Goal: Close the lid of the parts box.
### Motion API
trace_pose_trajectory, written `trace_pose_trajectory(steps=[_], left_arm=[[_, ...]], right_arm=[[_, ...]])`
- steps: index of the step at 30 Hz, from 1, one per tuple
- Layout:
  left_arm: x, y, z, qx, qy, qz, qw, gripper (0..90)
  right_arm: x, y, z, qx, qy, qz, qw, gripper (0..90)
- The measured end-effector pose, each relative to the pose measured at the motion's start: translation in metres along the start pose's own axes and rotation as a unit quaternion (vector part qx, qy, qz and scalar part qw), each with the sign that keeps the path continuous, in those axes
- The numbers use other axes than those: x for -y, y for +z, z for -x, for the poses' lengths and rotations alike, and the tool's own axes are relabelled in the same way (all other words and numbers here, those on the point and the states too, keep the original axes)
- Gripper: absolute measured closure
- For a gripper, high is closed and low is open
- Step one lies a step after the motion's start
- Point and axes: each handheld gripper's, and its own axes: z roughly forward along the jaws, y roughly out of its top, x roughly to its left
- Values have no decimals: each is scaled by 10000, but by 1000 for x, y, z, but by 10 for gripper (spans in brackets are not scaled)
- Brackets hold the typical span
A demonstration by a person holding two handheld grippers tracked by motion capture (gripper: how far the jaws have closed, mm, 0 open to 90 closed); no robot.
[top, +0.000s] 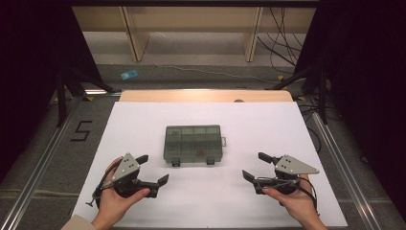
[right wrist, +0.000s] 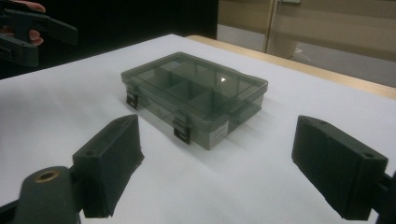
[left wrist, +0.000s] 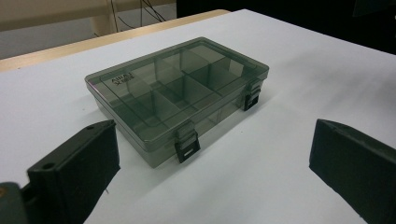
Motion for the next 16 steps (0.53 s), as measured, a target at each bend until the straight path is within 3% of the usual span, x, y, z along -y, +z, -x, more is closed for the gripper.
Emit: trace_pose_trajectory(steps=[1, 3, 4, 6, 7, 8, 9, 10, 11, 12, 16], left_arm=[[0, 0, -1, -13, 73, -4, 10000, 12], [0, 1, 0, 17, 22, -4, 10000, 13], [-3, 1, -9, 25, 660, -7, 9978, 13], [-1, 1, -2, 20, 176, -20, 9998, 14], [0, 1, -1, 32, 142, -15, 9999, 14], [-5, 1, -13, -84, 996, 19, 9950, 14], [-5, 2, -13, -86, 986, 19, 9951, 14], [-5, 2, -13, -89, 985, 18, 9951, 14], [-3, 2, -7, 54, 594, -12, 9982, 14], [0, 2, 1, 36, 17, -12, 10000, 14], [0, 3, 0, 39, 63, -13, 10000, 14]], right_arm=[[0, 0, 0, -1, -2, 2, 10000, 164], [0, 0, 1, 8, -56, 50, 10000, 164], [0, -1, 1, 9, -47, -31, 10000, 165], [0, -1, 0, -14, 32, -32, 10000, 165], [1, 1, 0, -56, 52, 67, 9999, 165], [1, 2, 1, -22, -64, 143, 9999, 165], [1, 1, 0, -66, 41, 81, 9999, 165], [1, 2, 2, -13, -79, 148, 9999, 165], [0, 1, 2, -3, -65, 94, 9999, 165], [1, 2, 2, -5, -76, 135, 9999, 165], [1, 1, 1, -43, -16, 127, 9999, 165]])
